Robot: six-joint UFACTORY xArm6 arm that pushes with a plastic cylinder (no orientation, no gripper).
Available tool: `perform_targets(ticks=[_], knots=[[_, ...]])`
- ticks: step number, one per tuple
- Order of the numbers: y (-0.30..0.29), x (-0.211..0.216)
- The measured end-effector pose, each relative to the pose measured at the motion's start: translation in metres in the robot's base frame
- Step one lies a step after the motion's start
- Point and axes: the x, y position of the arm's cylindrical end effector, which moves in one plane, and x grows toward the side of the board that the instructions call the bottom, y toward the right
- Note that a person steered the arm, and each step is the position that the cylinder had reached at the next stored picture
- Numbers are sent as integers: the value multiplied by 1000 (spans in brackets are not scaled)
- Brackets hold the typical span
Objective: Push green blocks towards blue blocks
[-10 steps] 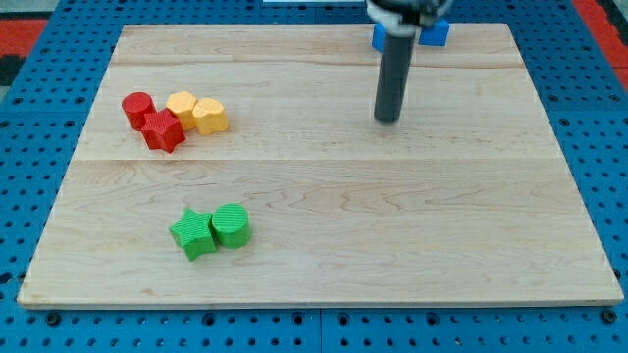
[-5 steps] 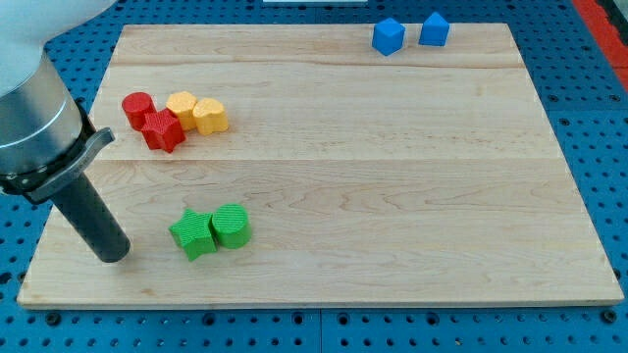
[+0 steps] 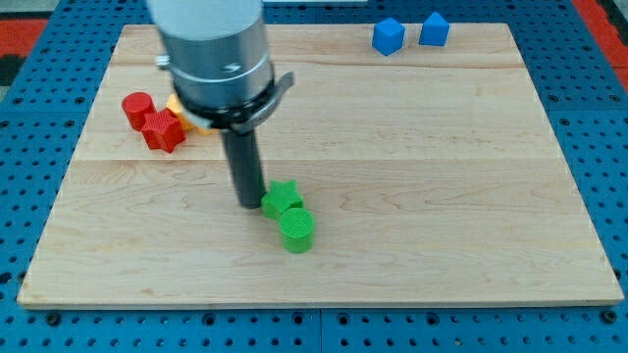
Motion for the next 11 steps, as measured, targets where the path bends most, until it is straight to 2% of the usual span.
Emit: perform_targets(ticks=[5, 7, 8, 9, 10, 11], knots=[[129, -61], [133, -67], [151, -30], [156, 60], [132, 122], [127, 125]])
